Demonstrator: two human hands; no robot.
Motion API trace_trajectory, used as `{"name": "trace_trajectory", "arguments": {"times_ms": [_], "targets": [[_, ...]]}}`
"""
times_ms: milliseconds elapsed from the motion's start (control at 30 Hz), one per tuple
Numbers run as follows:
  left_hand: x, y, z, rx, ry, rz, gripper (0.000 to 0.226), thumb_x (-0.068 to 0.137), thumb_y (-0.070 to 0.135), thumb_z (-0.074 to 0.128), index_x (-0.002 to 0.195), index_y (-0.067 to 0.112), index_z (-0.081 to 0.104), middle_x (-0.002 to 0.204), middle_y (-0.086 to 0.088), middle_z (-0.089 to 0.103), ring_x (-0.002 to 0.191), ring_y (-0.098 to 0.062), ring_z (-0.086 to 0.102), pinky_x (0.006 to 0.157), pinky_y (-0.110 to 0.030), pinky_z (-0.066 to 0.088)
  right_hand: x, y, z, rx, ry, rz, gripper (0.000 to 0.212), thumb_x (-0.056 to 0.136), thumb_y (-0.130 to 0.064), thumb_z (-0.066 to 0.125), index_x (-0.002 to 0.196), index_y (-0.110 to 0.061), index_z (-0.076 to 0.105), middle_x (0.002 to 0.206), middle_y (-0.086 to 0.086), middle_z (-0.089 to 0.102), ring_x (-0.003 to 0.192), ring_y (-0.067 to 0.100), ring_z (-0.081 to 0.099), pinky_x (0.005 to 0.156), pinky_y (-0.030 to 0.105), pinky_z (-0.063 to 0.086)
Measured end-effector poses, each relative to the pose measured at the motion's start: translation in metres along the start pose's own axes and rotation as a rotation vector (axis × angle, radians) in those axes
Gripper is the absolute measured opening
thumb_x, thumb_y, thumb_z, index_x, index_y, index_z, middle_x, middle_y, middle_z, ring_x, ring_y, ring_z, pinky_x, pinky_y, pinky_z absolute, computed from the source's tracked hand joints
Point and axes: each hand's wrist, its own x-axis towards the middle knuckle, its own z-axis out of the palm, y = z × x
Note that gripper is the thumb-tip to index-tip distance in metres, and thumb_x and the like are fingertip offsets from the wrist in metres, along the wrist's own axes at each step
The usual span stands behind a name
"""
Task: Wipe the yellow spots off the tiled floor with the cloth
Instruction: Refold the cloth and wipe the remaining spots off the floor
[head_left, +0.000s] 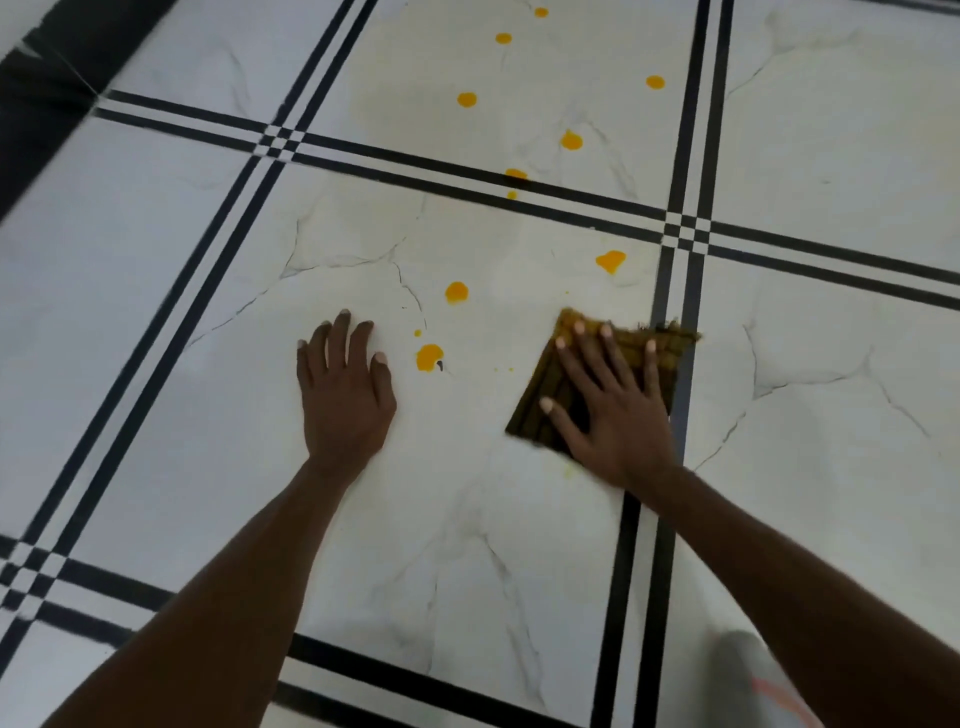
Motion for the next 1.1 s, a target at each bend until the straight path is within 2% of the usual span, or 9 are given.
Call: {"name": "trace_trajectory", "arguments": {"times_ms": [167, 300, 433, 633, 767, 867, 967, 1033, 1100], "targets": [[0.002, 0.001, -0.003, -0.013, -0.026, -0.023, 0.045, 0.107, 0.029, 0.041, 0.148, 0.013, 0.052, 0.164, -0.011, 0.043, 0.153, -0.038, 0.036, 0.128, -0.055, 0.022, 0.101, -0.027, 0.001, 0.059, 0.064, 0.213, 0.071, 0.104, -0.068, 0.022, 0.165, -0.032, 0.023, 0.175, 0.002, 0.016, 0.163, 0.032, 0.004, 0.124, 0.072, -0.004], [0.005, -0.001, -0.012, -0.09, -0.074, -0.039, 0.047, 0.107, 0.032, 0.037, 0.149, 0.016, 0.052, 0.166, -0.006, 0.041, 0.157, -0.033, 0.031, 0.129, -0.055, 0.021, 0.069, -0.06, -0.001, -0.004, 0.015, -0.155, 0.065, 0.107, -0.06, 0.023, 0.166, -0.033, 0.02, 0.176, 0.0, 0.014, 0.164, 0.029, 0.003, 0.124, 0.07, 0.006], [0.013, -0.027, -0.02, 0.024, -0.047, -0.036, 0.05, 0.108, 0.035, 0.037, 0.153, 0.016, 0.048, 0.164, -0.007, 0.045, 0.155, -0.029, 0.037, 0.13, -0.057, 0.016, 0.062, -0.003, -0.01, -0.04, -0.083, -0.474, 0.063, 0.108, -0.06, 0.024, 0.166, -0.034, 0.021, 0.175, -0.001, 0.015, 0.164, 0.026, 0.005, 0.129, 0.062, 0.006], [0.015, -0.034, -0.009, 0.01, -0.088, -0.082, 0.058, 0.109, 0.038, 0.031, 0.164, 0.022, 0.03, 0.175, -0.004, 0.022, 0.164, -0.03, 0.012, 0.132, -0.054, 0.012, 0.204, -0.055, -0.003, 0.088, 0.067, 0.01, 0.062, 0.106, -0.046, 0.023, 0.157, -0.021, 0.045, 0.167, 0.012, 0.038, 0.158, 0.04, 0.027, 0.128, 0.061, 0.013], [0.016, -0.035, -0.012, 0.012, -0.094, -0.084, 0.058, 0.109, 0.038, 0.029, 0.165, 0.023, 0.028, 0.175, -0.003, 0.02, 0.164, -0.029, 0.01, 0.13, -0.056, 0.015, 0.124, -0.13, -0.001, 0.033, -0.011, -0.46, 0.058, 0.109, -0.051, 0.027, 0.161, -0.028, 0.036, 0.171, 0.006, 0.031, 0.161, 0.034, 0.018, 0.128, 0.062, 0.011], [0.015, -0.031, -0.014, 0.014, -0.108, -0.091, 0.059, 0.109, 0.038, 0.026, 0.166, 0.023, 0.026, 0.176, -0.004, 0.018, 0.164, -0.029, 0.009, 0.131, -0.055, 0.013, 0.073, -0.087, -0.012, 0.023, -0.143, -0.671, 0.065, 0.106, -0.063, 0.03, 0.164, -0.035, 0.026, 0.175, -0.002, 0.018, 0.164, 0.027, 0.006, 0.13, 0.058, 0.005], [0.015, -0.031, -0.013, 0.025, -0.103, -0.096, 0.058, 0.109, 0.038, 0.027, 0.165, 0.022, 0.027, 0.175, -0.005, 0.02, 0.164, -0.03, 0.01, 0.132, -0.054, 0.013, 0.142, -0.03, -0.013, 0.017, -0.006, -0.381, 0.063, 0.104, -0.062, 0.031, 0.157, -0.031, 0.042, 0.17, 0.006, 0.033, 0.16, 0.035, 0.022, 0.124, 0.066, 0.02], [0.015, -0.031, -0.012, 0.021, -0.096, -0.091, 0.058, 0.11, 0.038, 0.028, 0.165, 0.022, 0.028, 0.175, -0.005, 0.02, 0.164, -0.03, 0.011, 0.132, -0.053, 0.012, 0.19, -0.036, -0.022, 0.072, 0.0, -0.042, 0.067, 0.103, -0.063, 0.021, 0.161, -0.03, 0.036, 0.173, 0.006, 0.026, 0.162, 0.037, 0.014, 0.126, 0.068, 0.01], [0.016, -0.033, -0.01, 0.017, -0.088, -0.085, 0.057, 0.109, 0.038, 0.029, 0.165, 0.023, 0.029, 0.175, -0.005, 0.021, 0.164, -0.03, 0.012, 0.132, -0.052, 0.012, 0.196, -0.085, -0.016, 0.079, -0.034, -0.011, 0.069, 0.103, -0.063, 0.017, 0.162, -0.032, 0.031, 0.174, 0.005, 0.021, 0.162, 0.037, 0.009, 0.126, 0.068, 0.004]]}}
